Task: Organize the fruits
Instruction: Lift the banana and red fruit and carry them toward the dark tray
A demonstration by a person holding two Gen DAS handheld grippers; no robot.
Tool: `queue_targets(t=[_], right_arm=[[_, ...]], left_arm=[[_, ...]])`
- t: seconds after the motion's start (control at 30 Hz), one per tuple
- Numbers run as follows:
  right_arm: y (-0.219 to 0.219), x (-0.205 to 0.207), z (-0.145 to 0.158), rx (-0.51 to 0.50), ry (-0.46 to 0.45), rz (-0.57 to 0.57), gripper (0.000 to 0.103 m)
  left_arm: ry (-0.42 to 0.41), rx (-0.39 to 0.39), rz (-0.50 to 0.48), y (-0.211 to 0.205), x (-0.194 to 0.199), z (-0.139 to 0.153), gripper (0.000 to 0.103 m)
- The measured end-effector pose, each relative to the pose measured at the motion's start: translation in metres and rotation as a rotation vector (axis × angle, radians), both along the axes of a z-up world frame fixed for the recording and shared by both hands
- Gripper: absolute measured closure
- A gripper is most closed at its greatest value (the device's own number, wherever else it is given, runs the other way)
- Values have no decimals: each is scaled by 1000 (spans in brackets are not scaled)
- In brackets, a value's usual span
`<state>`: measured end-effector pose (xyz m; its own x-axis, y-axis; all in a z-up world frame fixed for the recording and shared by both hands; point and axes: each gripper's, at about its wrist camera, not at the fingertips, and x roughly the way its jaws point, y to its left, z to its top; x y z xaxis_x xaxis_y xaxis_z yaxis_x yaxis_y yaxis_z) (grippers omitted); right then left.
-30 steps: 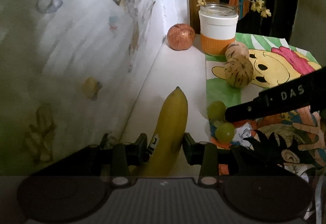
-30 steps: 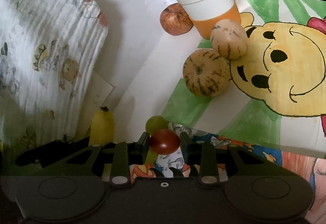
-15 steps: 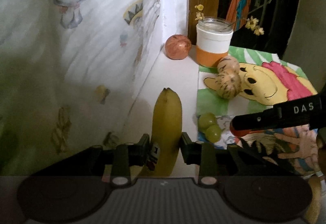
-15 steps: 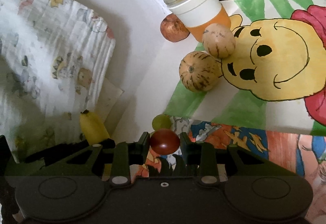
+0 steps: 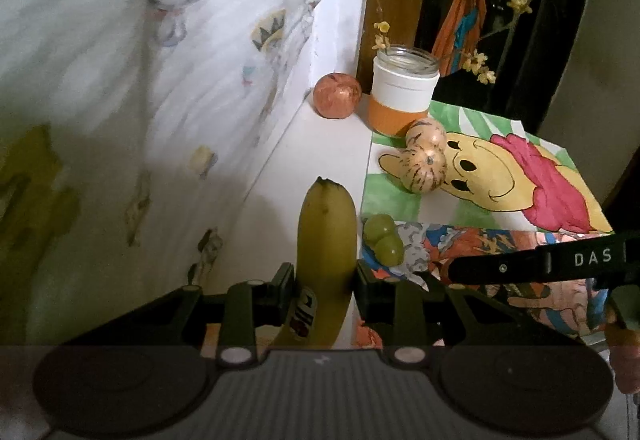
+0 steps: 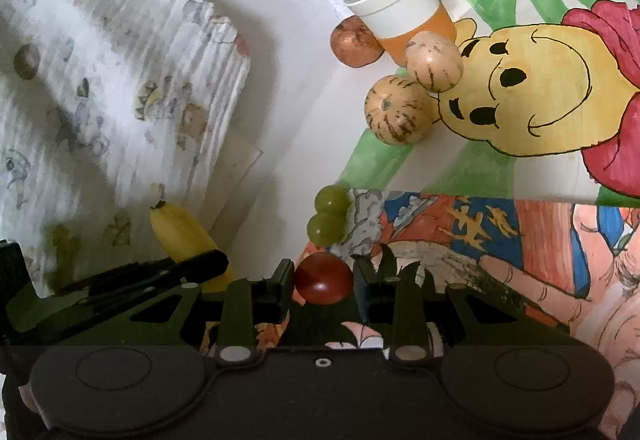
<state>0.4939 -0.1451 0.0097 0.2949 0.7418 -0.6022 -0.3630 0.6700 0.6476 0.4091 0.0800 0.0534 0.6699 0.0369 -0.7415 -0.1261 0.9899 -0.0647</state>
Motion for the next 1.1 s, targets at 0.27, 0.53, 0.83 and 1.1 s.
queue_targets(t=[0.27, 0.53, 0.83, 1.1], right_arm=[[-18, -23, 8, 26, -6, -2, 69], [-54, -65, 29, 22, -37, -31, 69], [-103, -126, 49, 6, -73, -78, 69], [-136, -184, 54, 3, -78, -101, 69]], left_arm=[[-17, -23, -17, -10, -21, 9, 69], [-39, -77, -68, -32, -51, 27, 69], [-31, -170, -180, -70, -106, 45, 69], [19, -237, -298, -110, -155, 54, 69]])
